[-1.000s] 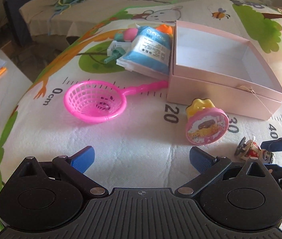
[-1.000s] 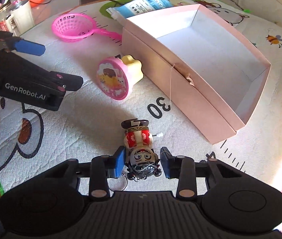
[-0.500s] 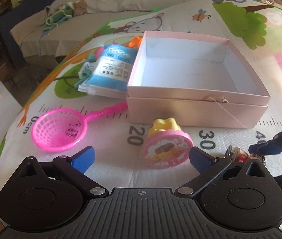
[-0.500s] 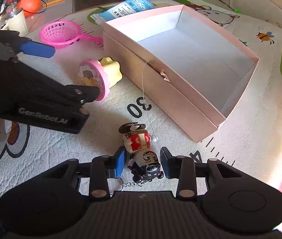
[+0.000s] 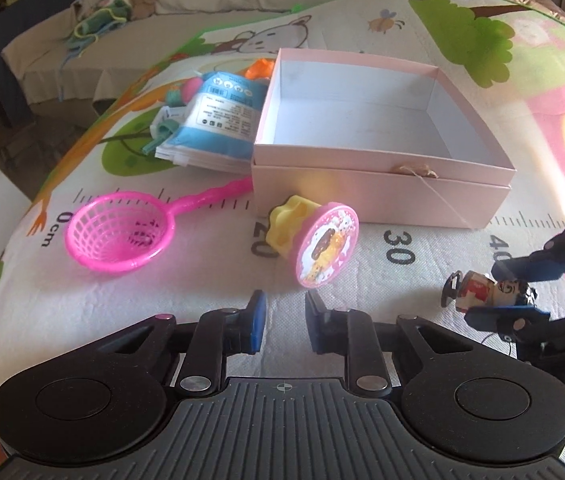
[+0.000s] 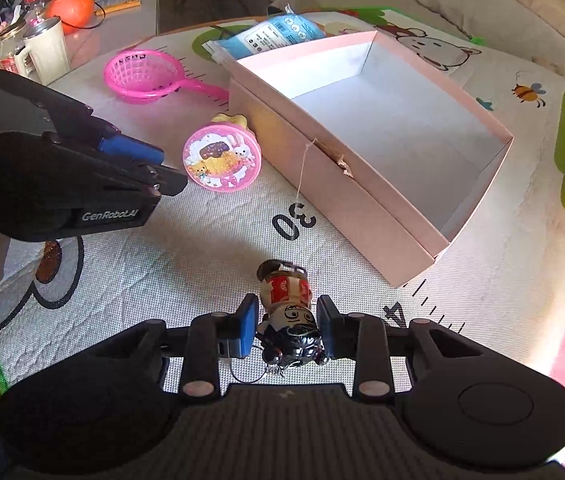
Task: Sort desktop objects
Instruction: 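Lift the figurine with the right gripper and carry it toward the pink box, then grasp the pink round yellow-topped toy with the left gripper while the right holds the figurine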
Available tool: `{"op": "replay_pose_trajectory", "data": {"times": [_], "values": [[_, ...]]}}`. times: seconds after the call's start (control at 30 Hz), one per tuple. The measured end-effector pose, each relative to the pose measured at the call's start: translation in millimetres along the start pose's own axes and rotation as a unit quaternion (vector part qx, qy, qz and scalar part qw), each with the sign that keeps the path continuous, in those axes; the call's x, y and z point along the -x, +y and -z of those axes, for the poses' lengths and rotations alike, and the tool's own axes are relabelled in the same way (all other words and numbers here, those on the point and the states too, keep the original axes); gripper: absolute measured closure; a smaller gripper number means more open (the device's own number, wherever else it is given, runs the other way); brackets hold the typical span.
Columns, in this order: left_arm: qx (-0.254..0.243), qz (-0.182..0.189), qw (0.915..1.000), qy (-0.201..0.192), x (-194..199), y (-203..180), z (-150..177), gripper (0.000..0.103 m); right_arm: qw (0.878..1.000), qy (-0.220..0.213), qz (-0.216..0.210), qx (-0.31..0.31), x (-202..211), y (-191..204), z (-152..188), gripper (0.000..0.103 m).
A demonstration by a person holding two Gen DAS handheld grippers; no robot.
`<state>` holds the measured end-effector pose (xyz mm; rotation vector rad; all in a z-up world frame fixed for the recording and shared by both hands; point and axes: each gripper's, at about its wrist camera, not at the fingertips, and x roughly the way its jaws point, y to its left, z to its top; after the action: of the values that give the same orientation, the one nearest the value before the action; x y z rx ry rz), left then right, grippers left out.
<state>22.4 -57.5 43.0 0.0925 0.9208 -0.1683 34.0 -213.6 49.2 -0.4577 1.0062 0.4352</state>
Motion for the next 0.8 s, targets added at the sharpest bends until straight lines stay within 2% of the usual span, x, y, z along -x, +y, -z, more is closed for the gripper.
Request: {"op": "replay_pose_trajectory", "data": {"times": [0.07, 0.1, 0.13, 0.17, 0.2, 0.23, 0.3, 0.37, 0.47, 0.53, 0.57, 0.6, 0.63, 0.67, 0.77, 0.8], "values": [[-0.001, 0.006, 0.9999, -0.011, 15, 3, 2, 0.081, 1.000, -0.011, 0.003, 0.003, 10, 2, -1, 0.075], [0.000, 0.008, 0.9998, -0.016, 21, 5, 3, 0.081, 1.000, -0.016, 0.005, 0.006, 16, 3, -1, 0.086], [0.003, 0.009, 0.9998, -0.020, 25, 7, 3, 0.080, 1.000, -0.017, 0.004, 0.007, 20, 4, -1, 0.092], [0.008, 0.008, 0.9997, -0.024, 28, 10, 4, 0.079, 1.000, -0.017, 0.003, 0.006, 22, 4, -1, 0.095], [0.010, 0.008, 0.9996, -0.025, 29, 11, 5, 0.070, 1.000, -0.018, 0.002, 0.005, 22, 5, 0, 0.095], [0.011, 0.008, 0.9995, -0.027, 28, 12, 5, 0.049, 1.000, -0.017, 0.004, 0.004, 21, 6, 1, 0.095], [0.013, -0.001, 0.9995, -0.030, 21, 8, 5, 0.027, 1.000, -0.010, 0.004, 0.002, 14, 6, 5, 0.095], [0.009, 0.005, 0.9996, -0.026, 13, 1, 2, 0.024, 1.000, -0.001, 0.004, -0.002, 5, 7, 11, 0.093], [0.006, 0.002, 0.9997, -0.026, -4, -12, -7, 0.018, 1.000, -0.011, 0.014, 0.006, 4, 10, 17, 0.091], [0.002, -0.005, 0.9997, -0.025, -16, -18, -15, 0.018, 1.000, -0.010, 0.000, 0.002, 9, 9, 18, 0.083], [0.000, -0.009, 0.9997, -0.024, -22, -20, -19, 0.018, 1.000, -0.012, -0.004, 0.001, 11, 8, 19, 0.065], [-0.001, -0.013, 0.9997, -0.022, -28, -22, -22, 0.018, 1.000, -0.017, -0.002, 0.001, 14, 8, 21, 0.042], [-0.003, -0.016, 0.9996, -0.021, -32, -23, -25, 0.018, 1.000, -0.021, 0.003, 0.003, 16, 8, 23, 0.035], [-0.004, -0.018, 0.9996, -0.020, -36, -23, -28, 0.018, 1.000, -0.024, 0.007, 0.008, 17, 9, 25, 0.031], [-0.002, -0.019, 0.9997, -0.011, -45, -19, -33, 0.028, 1.000, -0.008, 0.002, 0.007, 11, 7, 30, 0.031], [0.000, -0.015, 0.9999, -0.008, -47, -17, -33, 0.036, 1.000, -0.001, 0.002, 0.005, 7, 6, 32, 0.031]]}}
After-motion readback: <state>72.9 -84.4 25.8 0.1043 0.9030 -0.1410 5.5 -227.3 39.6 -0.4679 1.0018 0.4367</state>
